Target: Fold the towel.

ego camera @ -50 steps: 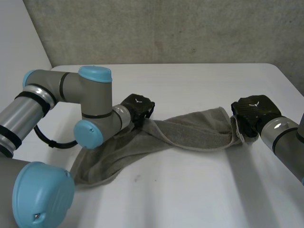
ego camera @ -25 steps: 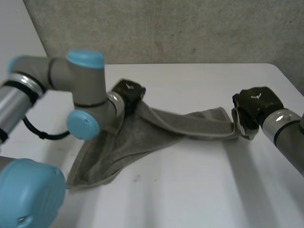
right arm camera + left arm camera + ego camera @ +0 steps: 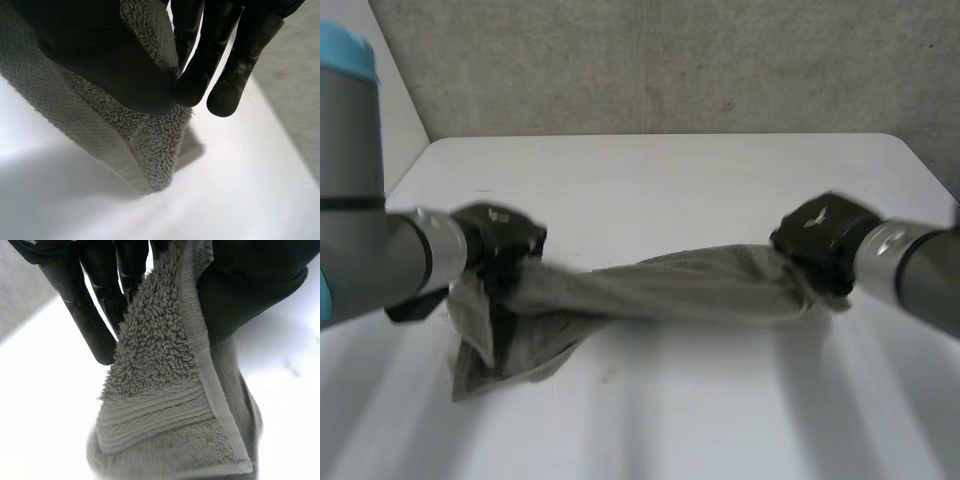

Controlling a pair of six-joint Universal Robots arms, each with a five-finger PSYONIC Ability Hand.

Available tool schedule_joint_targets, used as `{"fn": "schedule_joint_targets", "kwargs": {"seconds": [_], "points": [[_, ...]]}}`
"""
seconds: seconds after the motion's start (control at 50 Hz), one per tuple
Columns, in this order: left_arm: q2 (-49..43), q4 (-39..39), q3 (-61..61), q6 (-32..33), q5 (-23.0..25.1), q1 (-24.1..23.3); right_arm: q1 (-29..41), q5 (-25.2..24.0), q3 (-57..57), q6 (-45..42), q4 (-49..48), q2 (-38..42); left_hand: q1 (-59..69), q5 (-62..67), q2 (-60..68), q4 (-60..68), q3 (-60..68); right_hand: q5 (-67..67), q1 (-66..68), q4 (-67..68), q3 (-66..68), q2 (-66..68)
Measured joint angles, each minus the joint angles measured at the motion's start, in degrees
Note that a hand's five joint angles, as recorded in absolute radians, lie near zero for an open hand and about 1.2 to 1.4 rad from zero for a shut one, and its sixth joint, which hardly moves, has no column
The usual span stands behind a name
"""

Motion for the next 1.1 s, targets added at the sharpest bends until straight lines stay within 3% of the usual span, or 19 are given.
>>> {"fn": "schedule_joint_targets", "kwargs": {"seconds": [0.12, 0.22, 0.32, 0.34, 0.36, 0.46, 0.52, 0.6, 0.74, 0.88, 0.98, 1.04, 1.1], "points": [[-3.3, 6.0, -5.0, 4.0, 0.1, 2.1, 2.0, 1.2, -1.5, -0.8, -1.4, 7.7, 0.2, 0.0, 0.0, 0.0, 0.0, 0.1, 0.0, 0.0, 0.0, 0.0], [-7.0, 13.5, 0.6, 8.2, 0.0, 2.7, 2.5, 3.5, -9.1, -0.7, -6.5, 12.9, 0.2, 0.0, 0.0, 0.0, 0.0, 0.1, 0.2, 0.0, 0.0, 0.0], [-9.7, 26.7, 19.3, 10.3, -0.2, 2.7, 2.4, 7.1, -22.1, 1.4, -26.9, 14.7, 0.5, 0.4, 0.2, 0.0, 0.0, 0.1, 1.1, 0.0, 0.0, 0.0], [-9.7, 26.7, 19.3, 10.3, -0.2, 2.7, 2.4, 7.1, -22.1, 1.4, -26.9, 14.7, 0.5, 0.4, 0.2, 0.0, 0.0, 0.1, 1.1, 0.0, 0.0, 0.0], [-9.9, 31.3, 24.6, 9.6, -0.4, 2.7, 2.3, 7.5, -23.5, 2.5, -35.8, 13.4, 0.5, 0.4, 0.2, 0.0, 0.0, 0.1, 1.1, 0.0, 0.0, 0.0], [-9.3, 40.7, 32.2, 5.1, -0.8, 3.2, 1.9, 7.8, -20.1, 5.1, -55.9, 8.1, 0.5, 0.6, 0.2, 0.0, 0.0, 0.5, 2.8, 0.0, 0.0, 0.0], [-8.6, 41.9, 31.6, 1.7, -0.8, 3.9, 1.7, 7.5, -15.8, 5.7, -60.3, 5.7, 0.5, 0.6, 0.2, 0.0, 0.0, 0.9, 3.5, 0.0, 0.0, 0.0], [-7.8, 40.0, 27.5, -0.5, -0.4, 4.7, 1.6, 6.6, -12.0, 5.9, -58.3, 4.6, 0.5, 0.6, 0.2, 0.0, 0.0, 0.9, 3.9, 0.0, 0.0, 0.0], [-5.4, 34.4, 5.4, -1.8, 3.6, 5.6, 1.0, 0.9, -1.7, 5.9, -41.9, 6.2, 1.5, 0.6, 0.2, 0.0, 0.0, 1.1, 4.1, 0.0, 0.2, 0.0], [-7.0, 37.8, -11.5, 1.6, 6.4, 4.8, 0.7, -0.3, 5.0, 5.3, -33.4, 11.7, 1.1, -1.1, -2.1, -2.3, -2.2, 1.3, 4.2, 0.0, 0.2, 0.0], [-9.3, 40.7, -16.6, 6.3, 6.6, 4.5, -0.2, 0.8, 7.0, 5.2, -31.0, 13.6, -6.6, -8.5, -9.5, -9.4, -9.2, 1.3, 4.2, 0.0, 0.2, 0.0], [-11.0, 43.0, -19.9, 12.0, 6.5, 4.5, -2.2, 2.6, 9.0, 5.5, -29.6, 13.5, -16.4, -18.3, -19.7, -19.3, -19.7, 1.3, 4.2, 0.0, 0.2, 0.0], [-10.8, 43.5, -20.8, 13.7, 6.4, 4.6, -3.4, 3.2, 10.1, 5.7, -29.4, 12.2, -26.5, -29.0, -29.8, -30.1, -29.8, 1.3, 4.2, 0.0, 0.2, 0.0]]}}
